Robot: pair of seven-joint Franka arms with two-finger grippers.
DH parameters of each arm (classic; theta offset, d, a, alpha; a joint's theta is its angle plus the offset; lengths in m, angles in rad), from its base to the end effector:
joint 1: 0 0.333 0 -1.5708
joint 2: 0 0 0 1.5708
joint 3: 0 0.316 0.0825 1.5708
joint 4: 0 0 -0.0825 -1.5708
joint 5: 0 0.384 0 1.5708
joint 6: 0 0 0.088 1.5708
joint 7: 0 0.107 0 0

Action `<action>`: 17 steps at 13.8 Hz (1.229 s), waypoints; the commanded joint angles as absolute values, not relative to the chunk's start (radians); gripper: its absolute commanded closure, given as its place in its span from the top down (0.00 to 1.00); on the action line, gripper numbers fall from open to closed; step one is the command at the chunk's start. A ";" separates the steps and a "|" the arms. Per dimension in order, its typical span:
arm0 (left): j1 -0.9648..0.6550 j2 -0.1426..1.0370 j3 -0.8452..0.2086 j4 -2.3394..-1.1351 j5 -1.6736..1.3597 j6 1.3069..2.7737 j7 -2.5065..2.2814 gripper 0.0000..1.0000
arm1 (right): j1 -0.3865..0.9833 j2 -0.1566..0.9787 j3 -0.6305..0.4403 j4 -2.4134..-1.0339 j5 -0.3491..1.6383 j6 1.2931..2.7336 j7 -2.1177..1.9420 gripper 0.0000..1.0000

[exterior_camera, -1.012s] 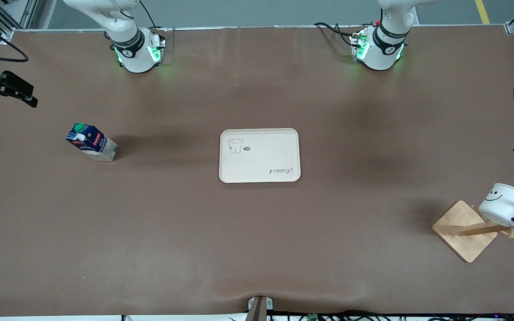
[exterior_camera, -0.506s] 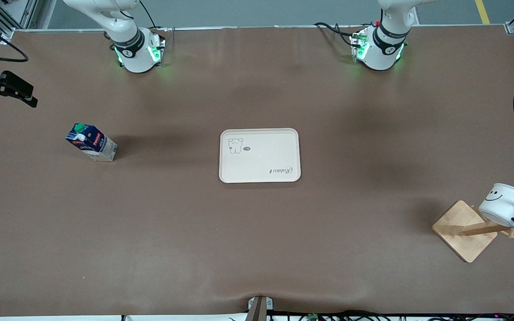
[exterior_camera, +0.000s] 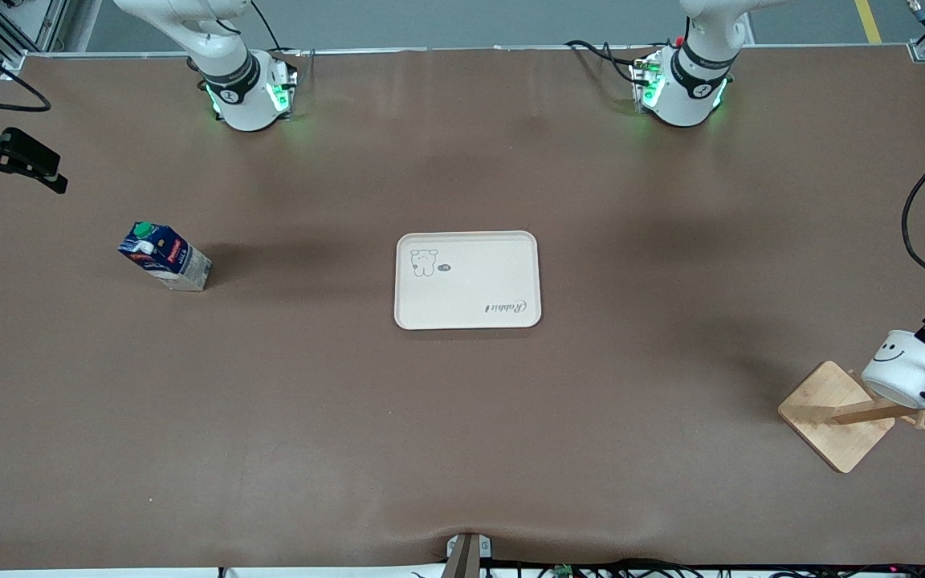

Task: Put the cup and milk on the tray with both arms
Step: 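Reach the left gripper down to the white mug on the wooden stand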

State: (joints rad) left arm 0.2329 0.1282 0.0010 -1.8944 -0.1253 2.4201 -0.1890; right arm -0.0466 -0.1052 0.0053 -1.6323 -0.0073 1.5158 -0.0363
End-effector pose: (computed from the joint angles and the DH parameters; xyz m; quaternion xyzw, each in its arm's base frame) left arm 0.6094 0.1446 0.4779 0.9486 0.2424 0.1981 0.0453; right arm 0.5152 -0.0219 0.6471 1.0000 -0.0027 -0.0058 0.0037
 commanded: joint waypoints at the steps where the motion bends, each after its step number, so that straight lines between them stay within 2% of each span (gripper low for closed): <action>1: 0.232 0.158 -0.018 -1.898 -0.158 2.474 -0.172 1.00 | -0.057 -0.094 0.011 -1.606 -0.018 1.502 -0.048 1.00; 3: 0.232 0.175 -0.023 -1.896 -0.158 2.486 -0.170 1.00 | -0.057 -0.094 0.012 -1.606 -0.018 1.502 -0.048 1.00; 5: 0.233 0.193 -0.040 -1.894 -0.156 2.500 -0.169 0.94 | -0.057 -0.094 0.012 -1.606 -0.018 1.502 -0.048 1.00; 9: 0.238 0.210 -0.040 -1.890 -0.156 2.503 -0.094 0.74 | -0.057 -0.094 0.011 -1.606 -0.018 1.502 -0.048 1.00; 14: 0.232 0.218 -0.040 -1.890 -0.156 2.503 -0.084 0.42 | -0.057 -0.094 0.011 -1.606 -0.018 1.502 -0.048 1.00; 17: 0.229 0.221 -0.043 -1.890 -0.156 2.502 -0.084 0.31 | -0.057 -0.094 0.011 -1.606 -0.018 1.503 -0.048 1.00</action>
State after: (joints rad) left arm 0.2297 0.2149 -0.0391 -1.8936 -0.1262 2.4913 -0.1118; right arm -0.0466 -0.1052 0.0050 -1.6321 -0.0073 1.5158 -0.0363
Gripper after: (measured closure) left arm 0.648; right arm 0.000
